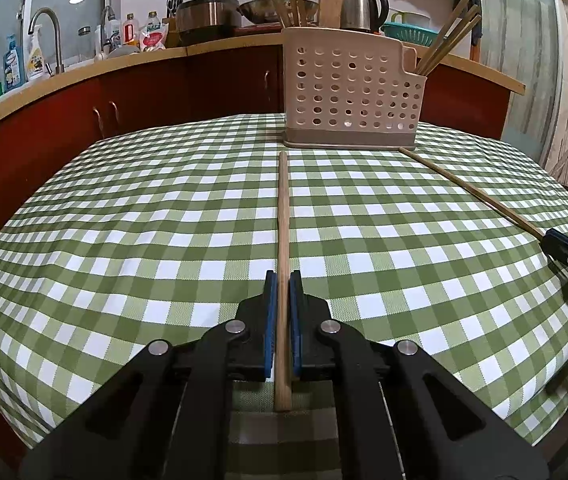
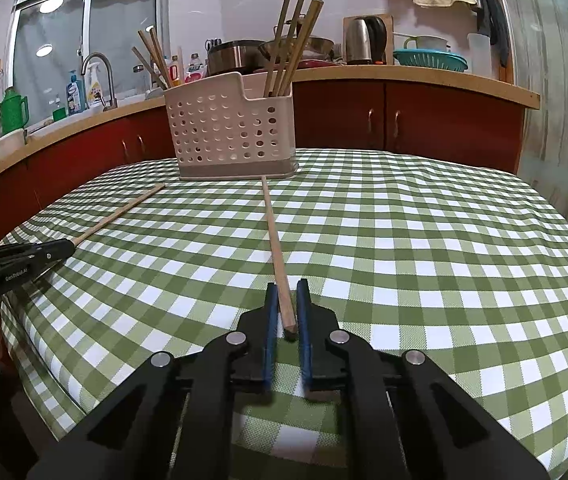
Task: Organize utensils
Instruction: 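Close the left tool on one loose chopstick while the right tool grasps the other, then lift both held chopsticks upright and carry them over the caddy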
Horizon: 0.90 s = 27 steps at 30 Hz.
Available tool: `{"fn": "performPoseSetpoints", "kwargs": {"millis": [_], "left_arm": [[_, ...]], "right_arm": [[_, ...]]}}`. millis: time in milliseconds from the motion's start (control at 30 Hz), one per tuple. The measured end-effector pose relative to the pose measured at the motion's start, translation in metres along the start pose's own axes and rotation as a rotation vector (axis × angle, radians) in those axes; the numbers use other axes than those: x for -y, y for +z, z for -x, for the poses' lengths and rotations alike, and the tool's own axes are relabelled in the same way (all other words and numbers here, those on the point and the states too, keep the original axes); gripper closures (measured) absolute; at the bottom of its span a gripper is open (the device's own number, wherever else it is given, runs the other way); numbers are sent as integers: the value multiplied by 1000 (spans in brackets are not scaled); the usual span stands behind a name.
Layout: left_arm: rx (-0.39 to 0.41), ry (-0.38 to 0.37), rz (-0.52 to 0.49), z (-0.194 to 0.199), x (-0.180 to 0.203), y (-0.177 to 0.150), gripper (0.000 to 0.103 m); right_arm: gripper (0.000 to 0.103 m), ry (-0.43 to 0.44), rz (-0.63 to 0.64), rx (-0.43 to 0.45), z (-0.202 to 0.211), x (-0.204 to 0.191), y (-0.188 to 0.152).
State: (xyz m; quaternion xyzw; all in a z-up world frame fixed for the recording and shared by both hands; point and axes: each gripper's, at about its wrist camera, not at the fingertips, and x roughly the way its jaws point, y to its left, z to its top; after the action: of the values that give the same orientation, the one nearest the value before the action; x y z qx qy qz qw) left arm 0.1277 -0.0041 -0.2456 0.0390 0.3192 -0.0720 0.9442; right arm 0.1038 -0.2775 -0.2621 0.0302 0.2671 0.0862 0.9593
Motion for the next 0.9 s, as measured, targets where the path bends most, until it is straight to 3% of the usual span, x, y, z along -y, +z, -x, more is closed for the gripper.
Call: {"fn": "performPoseSetpoints", "kwargs": {"millis": [333, 900], "left_arm": [[52, -18, -12, 14, 0, -1, 96], [235, 14, -29, 69, 1, 40, 96]], "right_arm": [[96, 11, 45, 36, 14, -15, 9], [96, 9, 28, 165, 63, -17, 56]]}}
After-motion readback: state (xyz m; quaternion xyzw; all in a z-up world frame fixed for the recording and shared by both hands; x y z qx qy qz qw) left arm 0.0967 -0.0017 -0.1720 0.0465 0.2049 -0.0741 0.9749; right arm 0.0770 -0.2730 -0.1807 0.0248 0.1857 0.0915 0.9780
